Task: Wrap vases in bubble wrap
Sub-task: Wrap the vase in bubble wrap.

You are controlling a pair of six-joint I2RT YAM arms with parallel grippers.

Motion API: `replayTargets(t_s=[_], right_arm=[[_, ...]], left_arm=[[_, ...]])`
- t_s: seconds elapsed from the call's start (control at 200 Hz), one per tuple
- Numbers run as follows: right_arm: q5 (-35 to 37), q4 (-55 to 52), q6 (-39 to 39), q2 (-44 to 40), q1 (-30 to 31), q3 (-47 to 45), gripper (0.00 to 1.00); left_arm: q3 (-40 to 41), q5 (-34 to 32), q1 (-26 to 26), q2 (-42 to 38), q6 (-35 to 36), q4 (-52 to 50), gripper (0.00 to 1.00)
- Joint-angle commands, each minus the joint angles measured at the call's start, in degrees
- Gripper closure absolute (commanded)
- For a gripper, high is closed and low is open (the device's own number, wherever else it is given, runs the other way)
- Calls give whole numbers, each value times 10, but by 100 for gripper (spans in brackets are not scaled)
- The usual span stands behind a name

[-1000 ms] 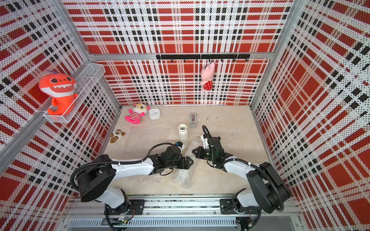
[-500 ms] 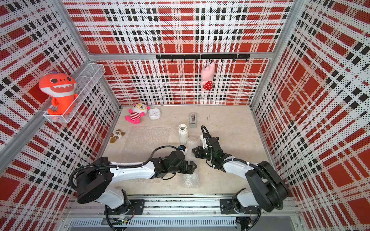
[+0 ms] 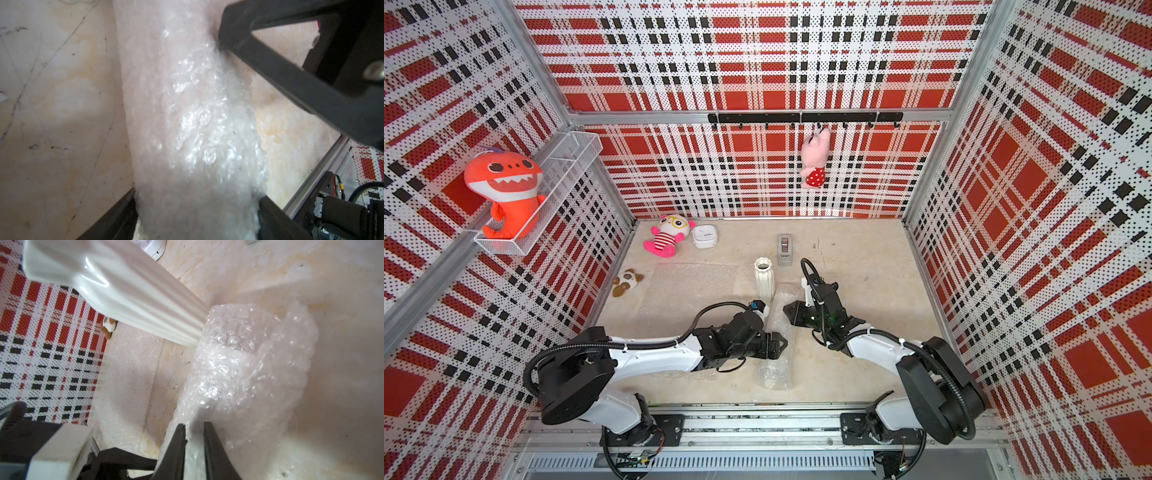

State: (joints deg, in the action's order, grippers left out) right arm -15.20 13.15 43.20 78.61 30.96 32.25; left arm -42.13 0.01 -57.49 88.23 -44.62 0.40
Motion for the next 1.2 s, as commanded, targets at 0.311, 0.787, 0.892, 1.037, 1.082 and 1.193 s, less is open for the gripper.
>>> replayTargets(t_s=[0.311, 0.787, 0.892, 1.037, 1.082, 1.193], right_arm=[[22, -37, -110, -62, -27, 62, 0], [-69, -120, -86, 135, -140, 292, 10], [-110, -128, -75, 206, -151, 361, 18], [-155, -141, -46, 305, -171, 454, 31], [-161, -150, -46, 333, -171, 480, 33], [-163, -193, -54, 391, -170, 548, 37]], left_arm=[[24, 34, 29, -3, 76, -33, 19], [18, 42, 38, -6, 107, -38, 21], [14, 42, 36, -4, 115, -41, 22], [13, 39, 38, -8, 118, -41, 22], [11, 39, 38, -5, 118, -41, 23], [8, 39, 37, -3, 117, -40, 23]])
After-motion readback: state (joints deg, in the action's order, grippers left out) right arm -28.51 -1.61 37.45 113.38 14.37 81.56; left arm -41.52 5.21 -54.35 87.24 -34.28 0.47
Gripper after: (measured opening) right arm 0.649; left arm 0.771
